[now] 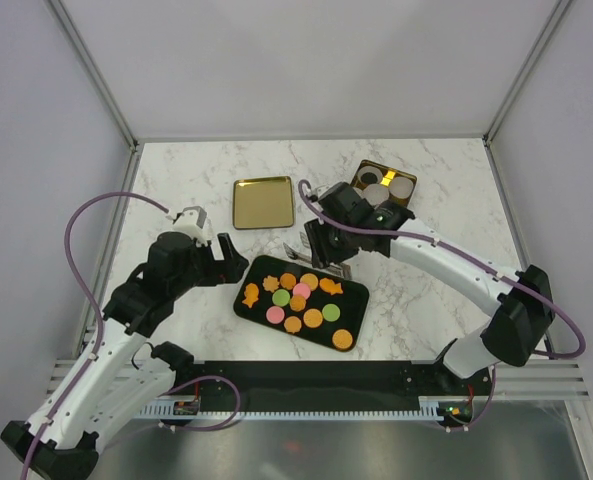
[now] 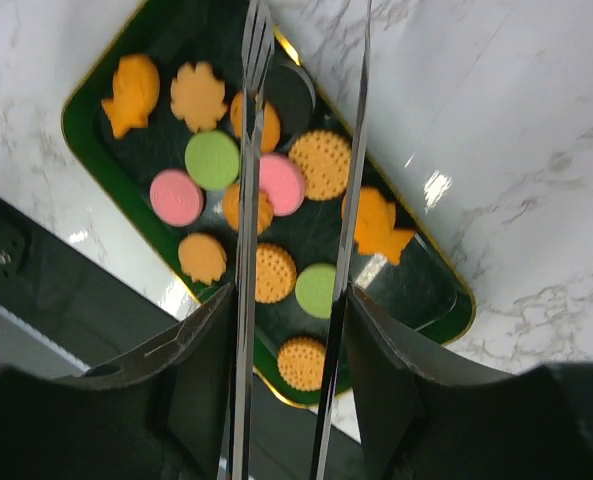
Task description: Pack the cookies
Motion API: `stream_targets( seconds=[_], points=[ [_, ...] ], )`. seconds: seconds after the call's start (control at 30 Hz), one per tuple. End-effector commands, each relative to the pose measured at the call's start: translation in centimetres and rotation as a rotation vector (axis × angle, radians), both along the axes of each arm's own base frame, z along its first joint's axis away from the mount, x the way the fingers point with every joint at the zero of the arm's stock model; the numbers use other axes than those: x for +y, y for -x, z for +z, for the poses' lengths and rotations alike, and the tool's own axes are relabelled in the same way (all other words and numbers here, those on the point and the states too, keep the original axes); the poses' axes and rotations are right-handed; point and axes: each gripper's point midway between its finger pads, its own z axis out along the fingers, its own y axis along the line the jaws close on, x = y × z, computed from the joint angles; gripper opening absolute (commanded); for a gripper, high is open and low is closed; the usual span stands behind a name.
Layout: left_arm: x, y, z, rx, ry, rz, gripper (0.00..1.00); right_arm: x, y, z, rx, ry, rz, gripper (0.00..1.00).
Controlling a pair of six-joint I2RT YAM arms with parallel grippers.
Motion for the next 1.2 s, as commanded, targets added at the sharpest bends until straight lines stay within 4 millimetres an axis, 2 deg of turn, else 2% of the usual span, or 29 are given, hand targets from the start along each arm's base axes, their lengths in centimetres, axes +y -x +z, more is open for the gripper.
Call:
stream_targets(
  seconds=[0.0, 0.13, 0.37, 0.57, 1.17],
  points=[
    [1.2, -0.7, 1.6, -0.065, -0.031, 0.053, 0.98, 0.3, 3.5, 0.4, 0.006, 0.017, 0.095, 0.53],
    [1.2, -0.7, 1.5, -0.062, -0.03, 0.054, 0.98, 1.1, 6.2, 0.3, 0.029, 0.013, 0.157, 0.53],
    [1.3, -0.5, 1.2, -0.054, -0.033, 0.055, 0.98, 3.8, 7.5, 0.5, 0.019, 0.021, 0.223, 0.53],
    [1.3, -0.4, 1.3, -0.055, -0.027, 0.05, 0.98, 5.1, 7.4, -0.7, 0.02, 0.066, 0.251, 0.53],
    [1.1, -0.3, 1.3, -0.056, -0.021, 0.039, 0.99, 6.0, 6.5, -1.9, 0.009, 0.11, 0.26, 0.54]
  ],
)
